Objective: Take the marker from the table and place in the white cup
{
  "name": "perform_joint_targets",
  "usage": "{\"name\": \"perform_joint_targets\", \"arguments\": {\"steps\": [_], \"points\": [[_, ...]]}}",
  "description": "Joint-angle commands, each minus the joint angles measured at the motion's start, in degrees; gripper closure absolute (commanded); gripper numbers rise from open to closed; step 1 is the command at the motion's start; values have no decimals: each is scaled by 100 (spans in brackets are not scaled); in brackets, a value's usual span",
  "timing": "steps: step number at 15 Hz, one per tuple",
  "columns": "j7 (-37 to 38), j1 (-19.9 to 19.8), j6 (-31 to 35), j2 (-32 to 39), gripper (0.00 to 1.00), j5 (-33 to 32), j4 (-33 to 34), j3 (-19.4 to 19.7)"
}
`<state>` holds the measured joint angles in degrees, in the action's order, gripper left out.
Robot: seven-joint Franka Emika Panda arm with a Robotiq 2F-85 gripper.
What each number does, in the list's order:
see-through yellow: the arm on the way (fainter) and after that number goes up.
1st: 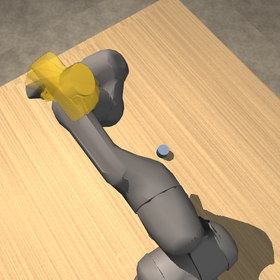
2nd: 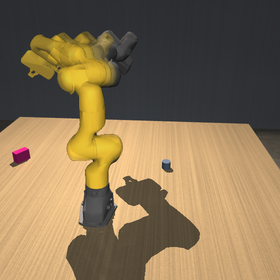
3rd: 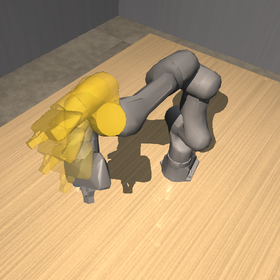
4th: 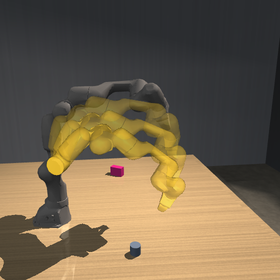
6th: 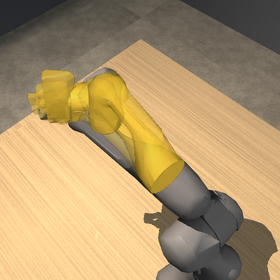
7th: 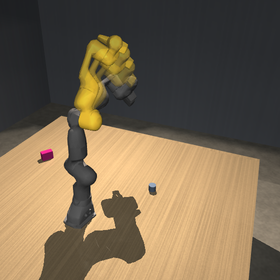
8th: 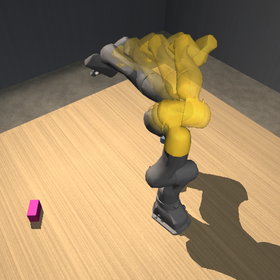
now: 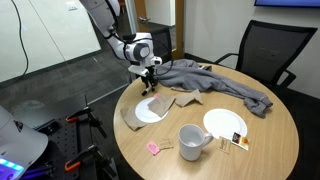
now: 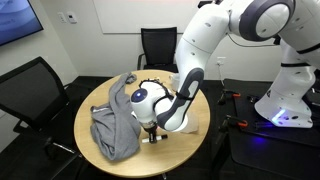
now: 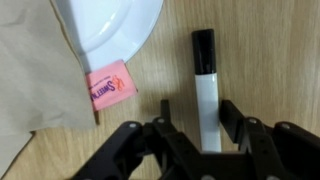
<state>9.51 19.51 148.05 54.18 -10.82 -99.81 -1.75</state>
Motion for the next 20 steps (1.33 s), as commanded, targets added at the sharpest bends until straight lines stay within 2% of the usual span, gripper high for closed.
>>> {"name": "perform_joint_targets", "arguments": {"steps": [1, 4, 5, 6, 9, 14, 17, 20], "points": [[79, 108, -246, 109, 76, 50, 205, 61], [141, 200, -161, -25, 98, 28, 67, 60], [161, 222, -96, -112, 100, 27, -33, 61], [193, 236, -34, -273, 95, 39, -195, 52], [361, 248, -13, -734, 95, 77, -533, 69], [1363, 433, -304, -1863, 95, 115, -1174, 317], [1971, 543, -740, -2624, 95, -38, -1543, 518], [2380, 456, -1264, -3406, 95, -182, -1847, 566]]}}
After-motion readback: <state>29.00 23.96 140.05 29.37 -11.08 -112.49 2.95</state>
